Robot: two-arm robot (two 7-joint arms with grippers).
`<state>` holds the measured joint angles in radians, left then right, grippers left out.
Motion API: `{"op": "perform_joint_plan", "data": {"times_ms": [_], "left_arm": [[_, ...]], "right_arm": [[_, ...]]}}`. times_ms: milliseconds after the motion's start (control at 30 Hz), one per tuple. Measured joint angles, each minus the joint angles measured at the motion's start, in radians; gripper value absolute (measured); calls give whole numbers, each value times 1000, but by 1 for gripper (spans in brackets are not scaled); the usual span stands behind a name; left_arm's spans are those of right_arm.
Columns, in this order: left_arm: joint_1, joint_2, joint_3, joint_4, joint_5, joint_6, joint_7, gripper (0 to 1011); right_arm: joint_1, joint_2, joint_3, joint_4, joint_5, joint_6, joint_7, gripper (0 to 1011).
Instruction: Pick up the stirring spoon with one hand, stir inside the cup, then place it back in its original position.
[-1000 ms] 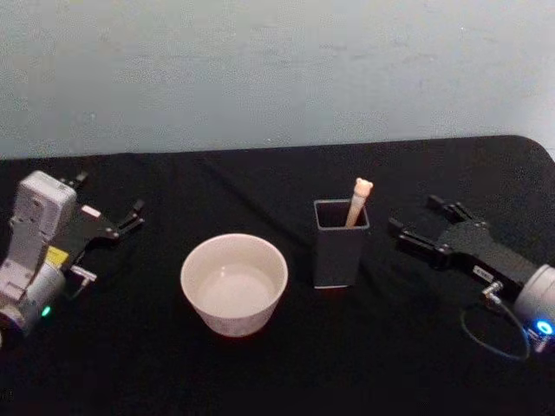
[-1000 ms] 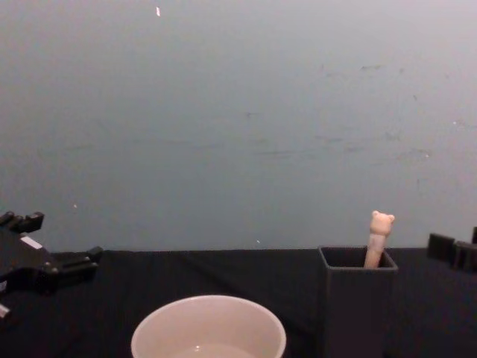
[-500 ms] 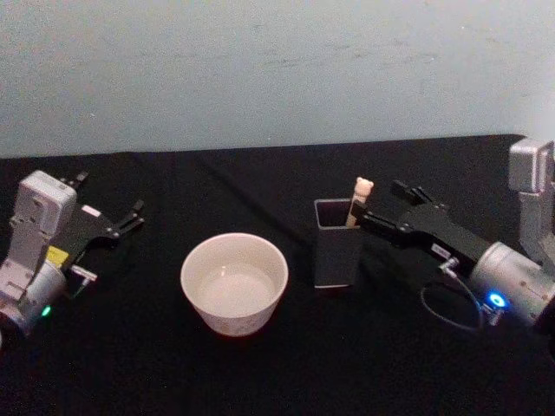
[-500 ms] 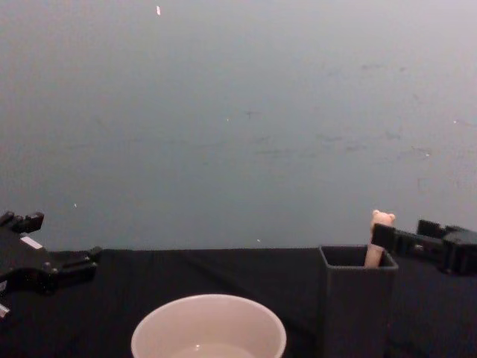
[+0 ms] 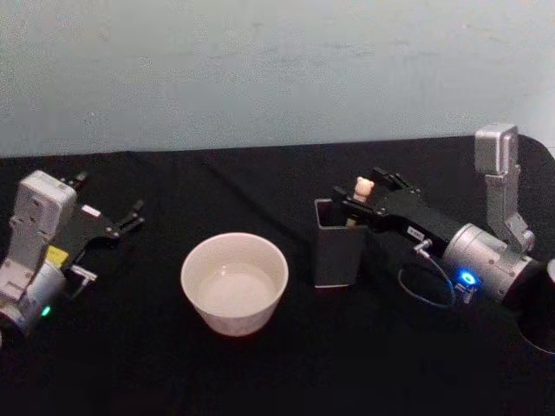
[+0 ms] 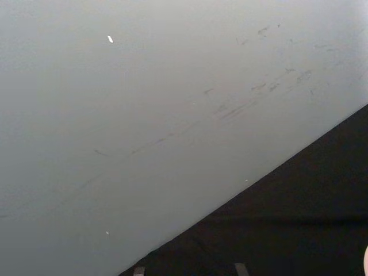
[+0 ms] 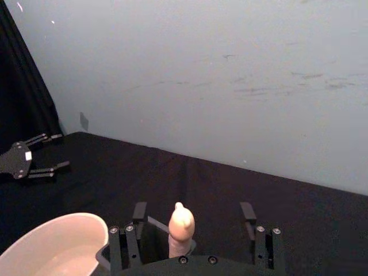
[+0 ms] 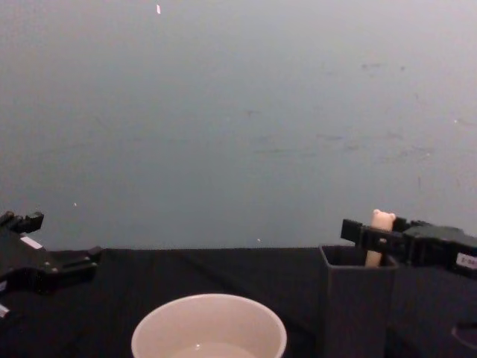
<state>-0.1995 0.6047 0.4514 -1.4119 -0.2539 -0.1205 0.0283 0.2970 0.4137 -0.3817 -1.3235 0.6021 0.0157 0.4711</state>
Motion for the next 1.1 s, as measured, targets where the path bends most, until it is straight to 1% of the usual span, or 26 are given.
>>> {"op": "perform_joint_plan", "data": {"times_ms": [233,767,1100], "left_arm": [[0,0,0,0,0,0,0,1001],[0,0,0,0,0,0,0,1001],[0,0,0,0,0,0,0,1002]], "right_arm": [[17,-12,-4,26,-21,-8,6,1002],[22,-15,-6,35,-56,-23,23,1002],[21,-14,-6,34,-56,-23,23,1002]]}}
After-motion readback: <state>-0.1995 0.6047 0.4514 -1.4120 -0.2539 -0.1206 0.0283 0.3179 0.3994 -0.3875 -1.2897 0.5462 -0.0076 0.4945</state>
